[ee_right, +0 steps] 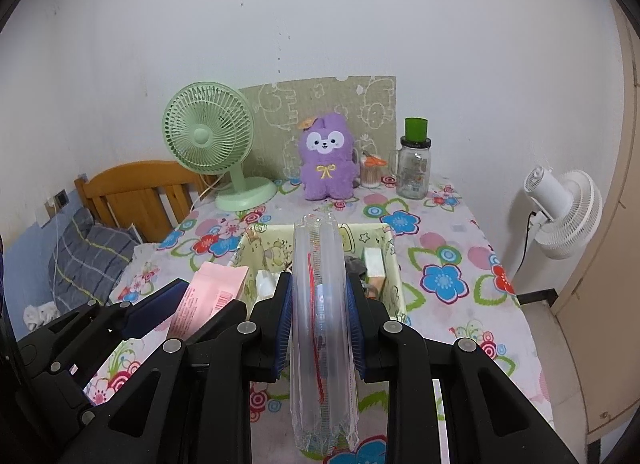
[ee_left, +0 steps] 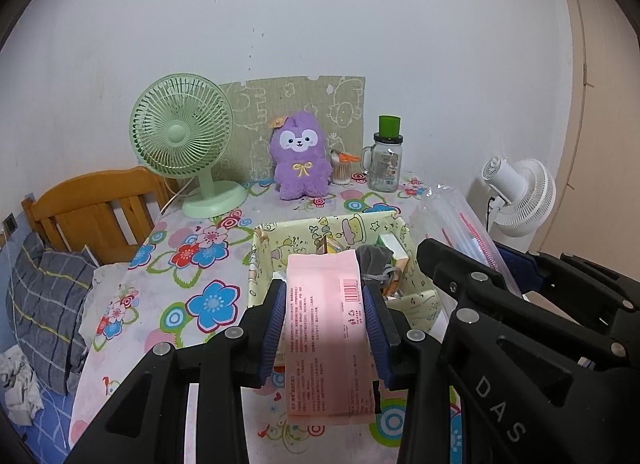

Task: Organize soft objects
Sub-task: 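Carry the pen bag and pink packet up over the fabric box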

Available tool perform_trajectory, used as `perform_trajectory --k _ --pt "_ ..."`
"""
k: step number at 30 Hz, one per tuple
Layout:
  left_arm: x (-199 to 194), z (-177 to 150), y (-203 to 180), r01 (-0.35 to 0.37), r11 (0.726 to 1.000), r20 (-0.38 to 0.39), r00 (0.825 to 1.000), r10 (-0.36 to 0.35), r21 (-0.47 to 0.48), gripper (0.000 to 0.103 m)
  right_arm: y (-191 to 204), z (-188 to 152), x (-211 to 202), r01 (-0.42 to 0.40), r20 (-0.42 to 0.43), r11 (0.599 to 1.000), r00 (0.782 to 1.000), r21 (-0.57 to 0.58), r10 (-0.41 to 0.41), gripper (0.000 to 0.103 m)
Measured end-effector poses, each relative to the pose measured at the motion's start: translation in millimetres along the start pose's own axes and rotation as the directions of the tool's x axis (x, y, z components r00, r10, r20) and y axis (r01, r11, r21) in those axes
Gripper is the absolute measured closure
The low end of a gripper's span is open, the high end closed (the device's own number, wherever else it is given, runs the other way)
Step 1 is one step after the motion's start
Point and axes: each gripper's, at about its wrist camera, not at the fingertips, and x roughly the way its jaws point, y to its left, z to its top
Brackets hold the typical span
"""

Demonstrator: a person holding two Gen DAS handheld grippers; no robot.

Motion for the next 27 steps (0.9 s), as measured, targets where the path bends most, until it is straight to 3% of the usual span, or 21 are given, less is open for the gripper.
perform_trajectory --k 27 --pt "71.2 27.6 6.1 0.006 1.000 -0.053 0.999 -0.007 -0.013 0.063 -15.0 28.6 73.4 -0.004 -0.057 1.000 0.998 0.002 0.004 0.074"
